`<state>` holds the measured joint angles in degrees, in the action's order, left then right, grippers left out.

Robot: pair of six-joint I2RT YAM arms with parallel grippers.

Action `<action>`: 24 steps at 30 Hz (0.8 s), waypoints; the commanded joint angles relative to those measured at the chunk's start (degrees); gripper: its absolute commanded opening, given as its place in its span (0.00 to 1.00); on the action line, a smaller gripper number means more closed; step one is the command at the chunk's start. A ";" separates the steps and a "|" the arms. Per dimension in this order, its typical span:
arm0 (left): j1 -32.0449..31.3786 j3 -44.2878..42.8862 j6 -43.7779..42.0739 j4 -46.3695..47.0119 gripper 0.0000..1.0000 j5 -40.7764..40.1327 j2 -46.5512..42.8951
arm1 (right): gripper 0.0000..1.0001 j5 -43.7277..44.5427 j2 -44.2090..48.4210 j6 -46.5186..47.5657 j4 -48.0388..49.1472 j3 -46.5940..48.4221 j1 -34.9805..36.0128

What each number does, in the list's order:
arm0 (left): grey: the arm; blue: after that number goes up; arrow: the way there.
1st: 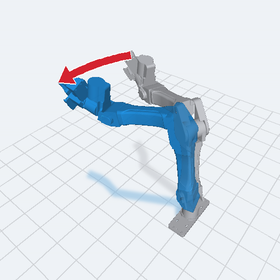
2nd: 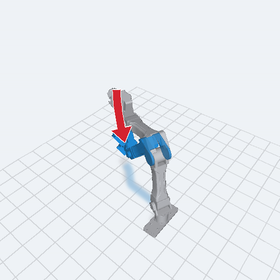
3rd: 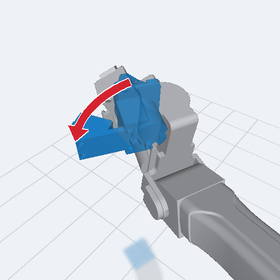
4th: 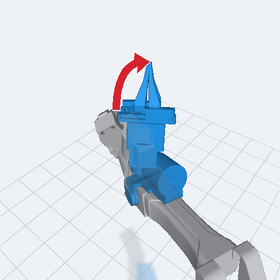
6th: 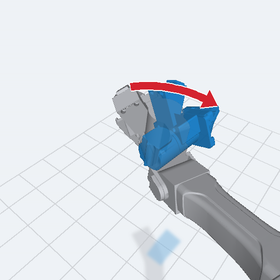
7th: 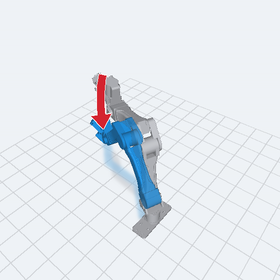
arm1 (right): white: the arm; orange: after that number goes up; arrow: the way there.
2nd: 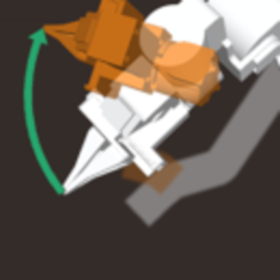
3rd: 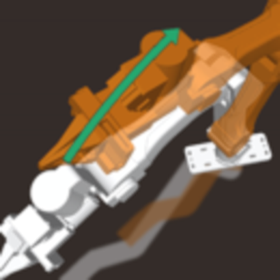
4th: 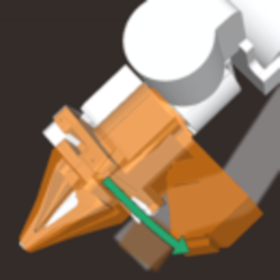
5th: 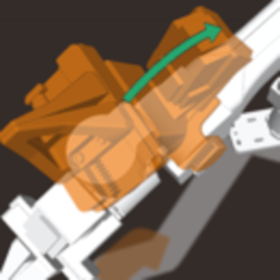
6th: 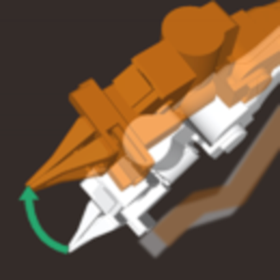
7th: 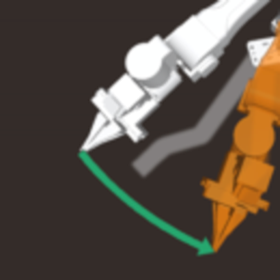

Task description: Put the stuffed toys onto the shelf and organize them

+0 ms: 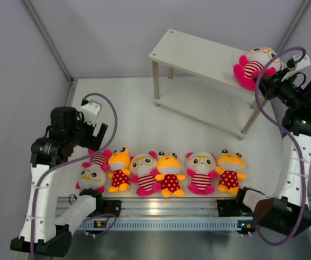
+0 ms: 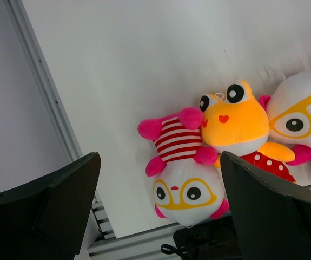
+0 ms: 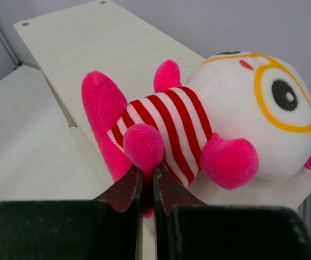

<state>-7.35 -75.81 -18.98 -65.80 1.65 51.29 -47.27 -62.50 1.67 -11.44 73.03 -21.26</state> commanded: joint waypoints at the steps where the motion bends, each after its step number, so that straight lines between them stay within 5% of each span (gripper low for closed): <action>1: 0.32 0.05 -0.35 1.82 0.98 0.63 0.13 | 0.00 -2.22 -1.92 -2.97 2.74 -0.61 -2.38; 2: 0.32 -0.04 -0.35 1.82 0.98 0.90 0.04 | 0.03 -2.22 -2.36 -3.60 2.74 -0.44 -2.65; 9: 0.32 0.14 -0.62 1.82 0.98 0.90 0.30 | 0.66 2.07 2.11 -3.52 0.55 0.88 -2.83; 12: 0.32 0.40 -0.70 1.82 0.98 0.72 0.57 | 0.80 5.15 4.83 -4.13 -0.16 1.67 -2.83; 19: 0.32 4.17 0.08 1.55 0.98 -3.58 1.44 | 0.91 19.04 8.88 -3.87 -9.11 11.59 -0.90; 24: 0.32 10.75 1.58 1.55 0.98 -9.63 3.37 | 0.89 16.89 10.91 -5.71 -12.02 18.80 4.63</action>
<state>-7.31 -68.47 -19.03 -65.49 -2.96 53.49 -29.95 -53.63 -2.63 -21.26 87.22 -19.99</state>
